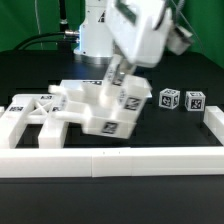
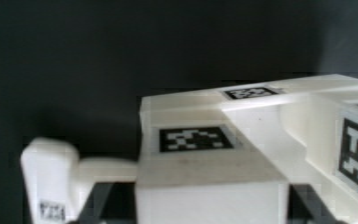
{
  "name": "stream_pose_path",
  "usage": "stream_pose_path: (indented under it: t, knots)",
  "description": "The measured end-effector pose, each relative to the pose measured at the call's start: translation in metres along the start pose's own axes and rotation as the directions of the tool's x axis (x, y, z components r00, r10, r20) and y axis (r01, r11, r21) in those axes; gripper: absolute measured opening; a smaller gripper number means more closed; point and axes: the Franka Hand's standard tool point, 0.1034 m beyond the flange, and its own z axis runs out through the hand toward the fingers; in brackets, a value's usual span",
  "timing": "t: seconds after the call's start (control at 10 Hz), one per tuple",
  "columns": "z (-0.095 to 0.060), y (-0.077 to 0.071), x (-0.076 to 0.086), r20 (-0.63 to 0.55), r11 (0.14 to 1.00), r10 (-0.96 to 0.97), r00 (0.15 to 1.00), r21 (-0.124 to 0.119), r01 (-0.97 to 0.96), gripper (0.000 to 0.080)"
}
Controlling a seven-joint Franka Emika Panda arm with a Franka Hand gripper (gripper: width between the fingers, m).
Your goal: Assemble chair
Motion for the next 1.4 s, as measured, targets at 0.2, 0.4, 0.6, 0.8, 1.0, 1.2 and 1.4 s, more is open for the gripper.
stream_pose_path:
  t: [0.2, 0.4, 0.6, 0.8, 1.0, 1.2, 1.4]
  knots:
    - [-0.003, -0.001, -0.008, -0.100, 1.000, 0.001, 0.995, 0.002, -0.001, 0.0289]
    - [0.007, -0.001, -0.024, -0.177, 1.000, -0.012, 0.984, -0.014, 0.009, 0.0289]
    - [0.009, 0.002, -0.033, -0.277, 0.998, -0.049, 0.960, -0.050, 0.036, 0.0289]
    - [-0.017, 0.009, -0.023, -0.435, 0.993, -0.087, 0.896, -0.113, 0.042, 0.0289]
    - [-0.011, 0.010, -0.036, -0.573, 0.995, -0.083, 0.816, -0.099, 0.032, 0.0289]
    - [0.014, 0.016, -0.051, -0.652, 0.990, -0.128, 0.747, -0.125, 0.060, 0.0289]
    - [0.018, 0.014, -0.049, -0.658, 0.990, -0.130, 0.742, -0.120, 0.068, 0.0572]
